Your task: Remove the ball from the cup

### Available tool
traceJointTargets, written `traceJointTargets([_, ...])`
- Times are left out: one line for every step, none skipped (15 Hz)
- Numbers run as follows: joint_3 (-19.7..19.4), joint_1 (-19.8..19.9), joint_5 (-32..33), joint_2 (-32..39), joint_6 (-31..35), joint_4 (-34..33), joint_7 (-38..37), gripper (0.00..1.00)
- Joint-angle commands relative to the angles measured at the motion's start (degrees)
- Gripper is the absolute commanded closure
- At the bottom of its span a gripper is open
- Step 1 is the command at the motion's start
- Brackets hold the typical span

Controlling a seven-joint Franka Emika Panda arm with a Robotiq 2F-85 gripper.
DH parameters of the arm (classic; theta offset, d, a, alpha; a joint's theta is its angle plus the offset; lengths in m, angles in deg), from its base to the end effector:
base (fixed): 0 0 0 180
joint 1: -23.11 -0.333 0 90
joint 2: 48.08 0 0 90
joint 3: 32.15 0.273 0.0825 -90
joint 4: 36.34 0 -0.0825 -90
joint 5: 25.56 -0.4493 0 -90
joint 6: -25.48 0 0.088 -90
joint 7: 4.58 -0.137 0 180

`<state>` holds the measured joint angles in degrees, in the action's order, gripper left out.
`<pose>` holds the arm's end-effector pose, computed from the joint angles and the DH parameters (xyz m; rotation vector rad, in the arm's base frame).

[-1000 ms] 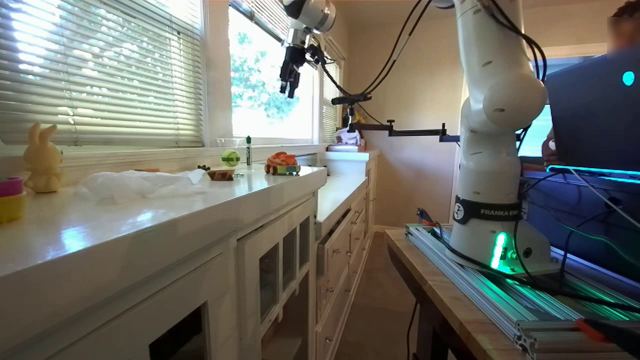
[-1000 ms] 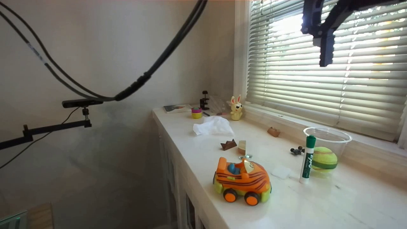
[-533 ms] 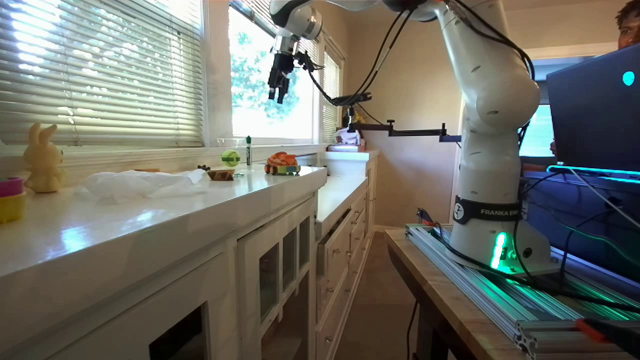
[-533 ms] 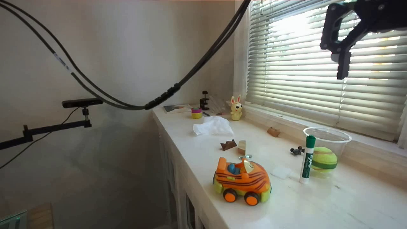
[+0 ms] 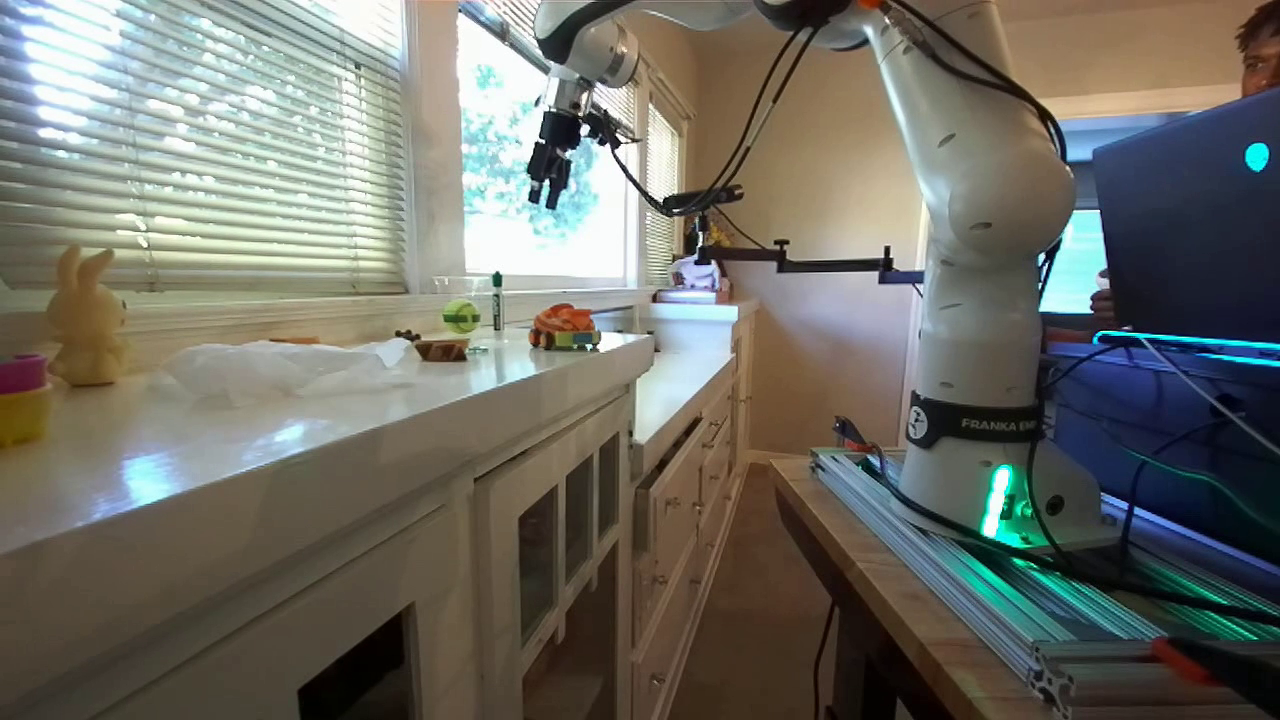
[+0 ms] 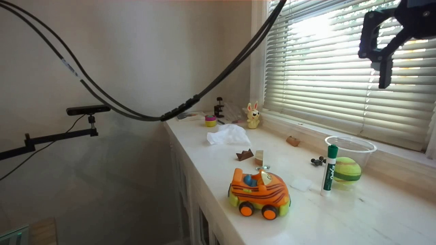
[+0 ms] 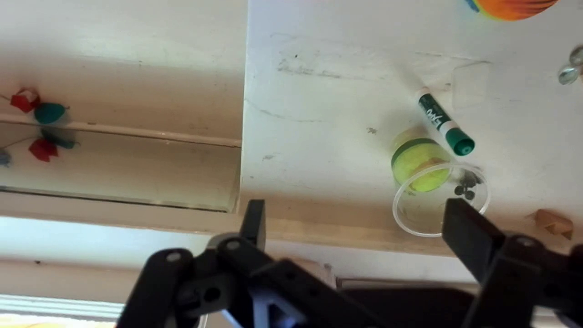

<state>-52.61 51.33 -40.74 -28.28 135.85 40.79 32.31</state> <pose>0.5328 -0.5166 0.4911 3.0227 -0.3514 0.4354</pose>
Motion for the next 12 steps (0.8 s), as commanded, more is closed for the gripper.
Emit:
traceJointTargets([3.53,3.25,-1.14,3.42,3.15,-6.23,2.08,0.0])
traceJointTargets([4.49,3.9,-1.81,4.32,3.68,-7.57,2.52,0.0])
traceJointTargets([5.35,4.55,-2.57,5.2,3.75,-8.89,2.39,0.0])
traceJointTargets([6.27,5.18,-3.63,5.88,3.07,-10.1,1.38,0.0])
traceJointTargets([7.3,5.77,-4.57,6.86,2.63,-11.22,0.82,0.0])
traceJointTargets([8.31,6.37,-5.43,7.72,2.3,-12.06,1.0,0.0])
traceJointTargets([9.38,7.02,-6.54,8.93,2.24,-13.0,1.13,0.0])
traceJointTargets([10.38,7.56,-7.3,10.02,1.88,-13.83,0.98,0.0])
traceJointTargets([11.29,7.96,-7.49,11.28,1.89,-14.78,1.11,0.0])
traceJointTargets([12.14,8.25,-7.65,12.31,1.6,-15.59,0.69,0.0])
traceJointTargets([13.0,8.61,-7.65,13.42,1.37,-16.64,0.55,0.0])
traceJointTargets([13.73,8.75,-7.3,14.83,1.31,-17.98,0.1,0.0])
